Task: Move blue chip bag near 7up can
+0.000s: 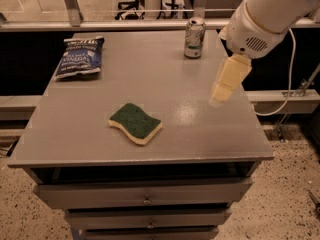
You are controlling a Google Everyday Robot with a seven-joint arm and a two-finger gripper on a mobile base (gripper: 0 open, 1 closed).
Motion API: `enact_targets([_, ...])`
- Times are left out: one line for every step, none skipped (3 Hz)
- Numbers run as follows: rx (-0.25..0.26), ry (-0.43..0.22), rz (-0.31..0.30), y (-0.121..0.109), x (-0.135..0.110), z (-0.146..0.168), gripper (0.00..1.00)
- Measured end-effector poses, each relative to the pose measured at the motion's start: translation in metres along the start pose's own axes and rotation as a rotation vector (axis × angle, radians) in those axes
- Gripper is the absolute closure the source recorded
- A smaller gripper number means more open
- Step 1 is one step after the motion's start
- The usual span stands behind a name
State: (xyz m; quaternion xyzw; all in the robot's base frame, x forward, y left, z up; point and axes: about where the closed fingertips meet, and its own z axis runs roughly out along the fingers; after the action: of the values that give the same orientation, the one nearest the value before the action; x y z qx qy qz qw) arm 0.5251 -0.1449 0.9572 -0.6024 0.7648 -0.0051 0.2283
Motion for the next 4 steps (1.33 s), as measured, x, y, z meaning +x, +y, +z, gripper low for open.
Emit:
enact_targets([0.019, -0.100, 0.031, -0.028, -0.056, 0.036, 0.00])
enact_targets([0.021, -0.113, 0.028, -0.029, -0.062, 0.037, 0.00])
enact_targets([0.025, -0.150, 0.021, -0.032, -0.076, 0.039, 0.00])
enact_targets([0.013, -0.259, 0.029, -0.045, -0.121, 0.061, 0.00])
